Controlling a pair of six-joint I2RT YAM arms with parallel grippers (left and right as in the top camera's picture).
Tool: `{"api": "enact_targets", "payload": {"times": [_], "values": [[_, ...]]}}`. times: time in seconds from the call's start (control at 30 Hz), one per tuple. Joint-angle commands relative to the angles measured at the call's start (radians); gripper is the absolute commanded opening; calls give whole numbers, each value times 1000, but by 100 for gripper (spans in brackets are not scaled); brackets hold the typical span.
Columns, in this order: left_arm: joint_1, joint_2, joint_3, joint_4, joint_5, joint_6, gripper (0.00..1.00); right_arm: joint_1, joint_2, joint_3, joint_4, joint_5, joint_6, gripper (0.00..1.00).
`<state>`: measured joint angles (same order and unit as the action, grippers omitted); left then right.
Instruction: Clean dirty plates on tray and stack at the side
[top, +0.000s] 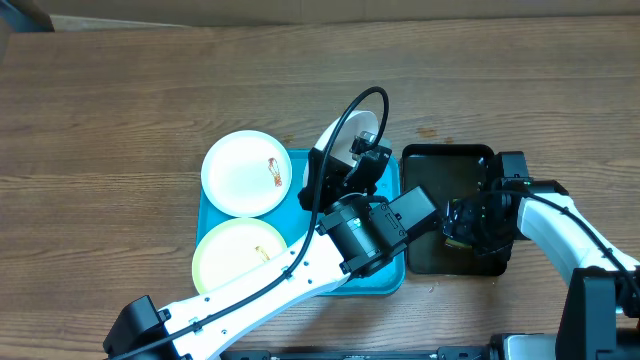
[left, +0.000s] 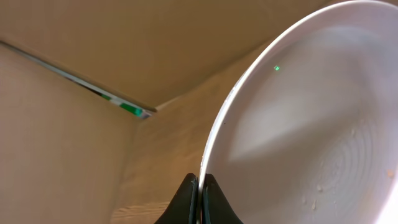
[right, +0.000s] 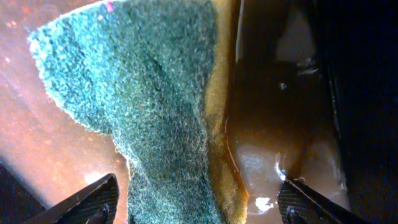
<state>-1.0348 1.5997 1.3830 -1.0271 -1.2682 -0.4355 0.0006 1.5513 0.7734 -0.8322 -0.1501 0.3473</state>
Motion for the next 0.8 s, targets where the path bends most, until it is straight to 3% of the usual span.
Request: {"api": "enact_targets", "payload": {"times": [0.0,0.07,0.13,0.2,0.27,0.3,0.37,0.4,0.47,0.5,0.53,0.63,0.73,0.77], "values": [[-6,-14,23,3,-81,10,4,-1,10,-35,21,0,21,83],[-6,-14,23,3,-81,10,4,-1,10,-35,19,0,21,79],[-6,-14,23,4,-81,10,4,-1,10,-35,20,0,20,61],[-6,-14,23,6,-80,10,4,-1,10,-35,20,0,20,30],[-6,-14,23,7,-80,10,4,-1,10,-35,18,0,20,18],[-6,-14,23,7,-80,9,4,-1,10,-35,18,0,20,21],[-6,-14,23,11,-80,9,4,-1,10,-35,17,-2,22,60],[-6,-14,23,12,-80,9,4,-1,10,-35,16,-2,25,68],[-6,-14,23,13,-76,9,4,-1,10,-35,16,-2,24,72],[-6,-14,23,12,-69,9,4,-1,10,-35,16,-1,24,70],[-6,-14,23,12,-60,9,4,-1,10,-35,17,0,24,61],[-6,-14,23,11,-40,8,4,-1,10,-35,26,0,24,5],[-6,-14,23,12,-40,8,4,-1,10,-35,42,0,24,4],[-6,-14,23,12,-40,9,4,-1,10,-35,44,-1,24,27]]}}
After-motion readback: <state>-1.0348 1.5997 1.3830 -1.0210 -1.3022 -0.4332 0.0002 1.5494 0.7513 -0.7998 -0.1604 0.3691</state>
